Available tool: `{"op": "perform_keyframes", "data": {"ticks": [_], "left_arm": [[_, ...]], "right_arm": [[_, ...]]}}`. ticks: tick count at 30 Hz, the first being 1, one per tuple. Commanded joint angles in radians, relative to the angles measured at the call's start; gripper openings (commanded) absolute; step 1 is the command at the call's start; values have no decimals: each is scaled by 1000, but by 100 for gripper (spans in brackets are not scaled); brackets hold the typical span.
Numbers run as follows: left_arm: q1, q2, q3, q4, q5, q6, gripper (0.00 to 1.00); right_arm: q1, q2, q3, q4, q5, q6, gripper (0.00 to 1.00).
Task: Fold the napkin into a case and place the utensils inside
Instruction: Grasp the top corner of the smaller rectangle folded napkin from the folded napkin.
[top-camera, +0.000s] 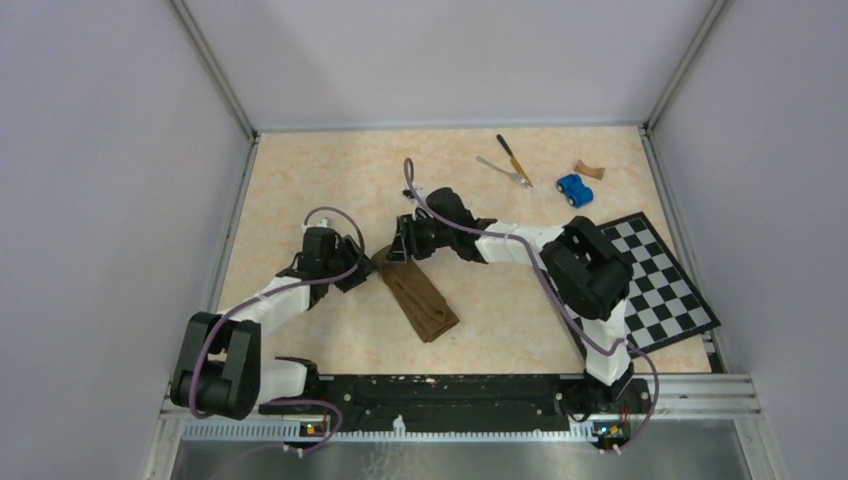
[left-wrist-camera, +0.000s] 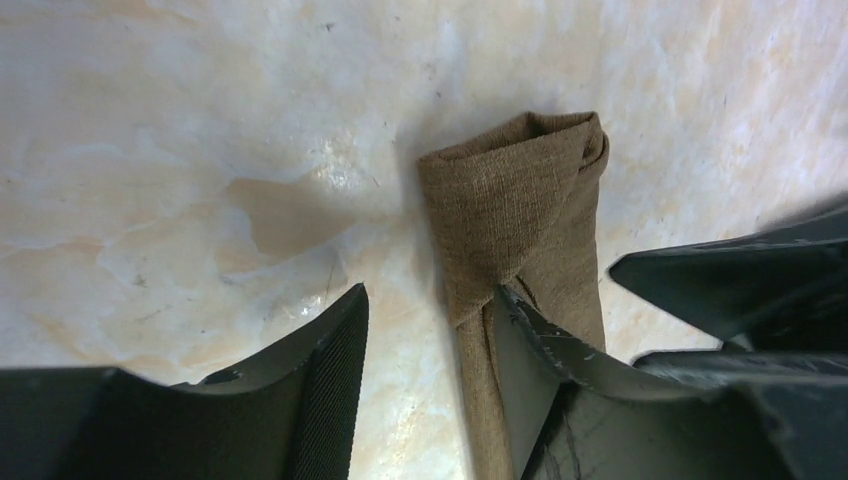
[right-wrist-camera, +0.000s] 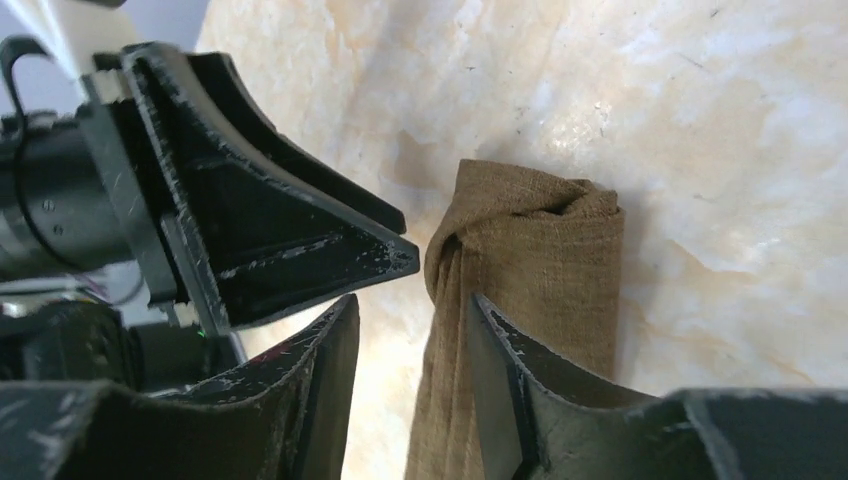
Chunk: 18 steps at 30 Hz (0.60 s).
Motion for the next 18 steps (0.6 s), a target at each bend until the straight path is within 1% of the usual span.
{"op": "perform_keyframes", "data": {"ticks": [1,4,7,11,13,18], "left_arm": [[3,19,25,13,68,-18,52],[3,29,16,46,74,-24,46],[4,52,5,82,83,-38,38],[4,94,8,107,97,-45,30],[4,102,7,115,92,-46,27],[4,109,-3,132,79,-52,25]], "right_arm": [[9,-113,-17,-168,62,-302,46],[50,-143,-27,-222,169,-438,52],[94,-133,-10,-242,260,-517,53],[135,-103,26,-253,351,-544,52],[148,-89,42,-251,361,-549,51],[177,-48,82,-259,389,-557,48]]}}
